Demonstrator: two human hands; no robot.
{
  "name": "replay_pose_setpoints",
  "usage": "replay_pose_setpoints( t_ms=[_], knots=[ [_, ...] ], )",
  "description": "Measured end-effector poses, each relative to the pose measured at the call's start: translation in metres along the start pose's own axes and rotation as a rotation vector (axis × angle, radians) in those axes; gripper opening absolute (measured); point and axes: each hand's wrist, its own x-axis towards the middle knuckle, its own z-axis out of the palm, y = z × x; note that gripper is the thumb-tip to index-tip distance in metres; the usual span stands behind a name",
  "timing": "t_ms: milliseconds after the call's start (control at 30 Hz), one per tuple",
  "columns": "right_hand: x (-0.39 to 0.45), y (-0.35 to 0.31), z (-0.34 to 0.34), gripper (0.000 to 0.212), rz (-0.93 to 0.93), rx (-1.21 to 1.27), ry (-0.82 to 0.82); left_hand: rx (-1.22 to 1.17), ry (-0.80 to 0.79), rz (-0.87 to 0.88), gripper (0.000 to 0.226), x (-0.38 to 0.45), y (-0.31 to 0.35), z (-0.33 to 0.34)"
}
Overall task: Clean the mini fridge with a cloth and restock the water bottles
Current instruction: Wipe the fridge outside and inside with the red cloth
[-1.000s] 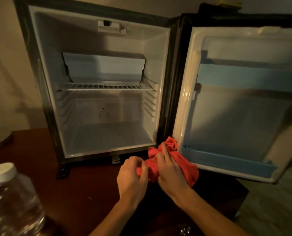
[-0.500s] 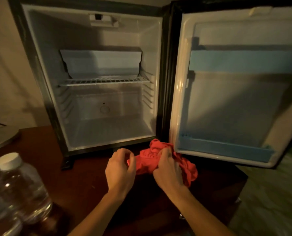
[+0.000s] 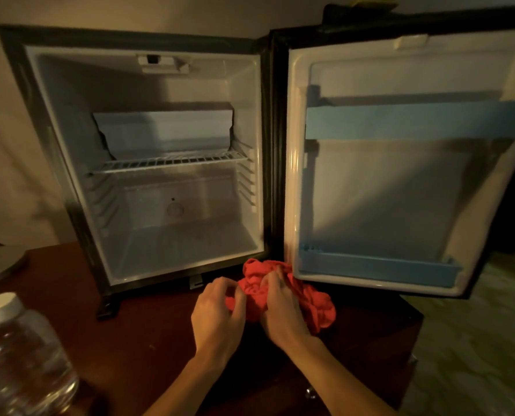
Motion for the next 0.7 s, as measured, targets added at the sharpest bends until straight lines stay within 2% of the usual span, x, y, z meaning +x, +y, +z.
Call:
replay_pose_setpoints(
  t_ms=[100,200,267,367,433,500,533,600,667,700],
  knots=[
    [0.001,-0.011,-0.005,0.016,-0.139,0.049,-0.039,-0.020,0.039,0.004,0.010,0.001,0.005,-0.001],
    [0.000,-0.032,-0.014,0.007,-0.216,0.114,0.082,-0.073,0.116,0.040,0.017,0.004,0.009,-0.011],
    [-0.003,-0.034,-0.021,0.014,-0.222,0.161,0.178,-0.123,0.164,0.064,0.018,0.010,0.015,-0.019],
    [-0.009,-0.026,-0.049,0.037,-0.233,0.234,0.345,-0.251,0.242,0.025,0.022,0.023,0.034,-0.022],
    [-0.013,-0.025,-0.082,0.049,-0.247,0.242,0.439,-0.293,0.205,-0.021,0.022,0.027,0.048,-0.014],
    [-0.015,-0.028,-0.120,0.039,-0.303,0.180,0.518,-0.233,0.045,-0.011,0.018,0.026,0.057,0.001],
    [-0.014,-0.031,-0.140,0.029,-0.342,0.158,0.534,-0.154,-0.028,0.059,0.013,0.024,0.061,0.010],
    [-0.002,-0.039,-0.175,0.014,-0.390,0.117,0.508,0.043,-0.106,0.357,0.005,0.021,0.075,0.028],
    [0.016,-0.046,-0.209,0.027,-0.443,0.063,0.531,0.144,-0.149,0.664,0.016,0.022,0.102,0.041],
    [0.024,-0.048,-0.224,0.032,-0.482,0.013,0.549,0.169,-0.168,0.764,0.022,0.025,0.118,0.045]
  ],
)
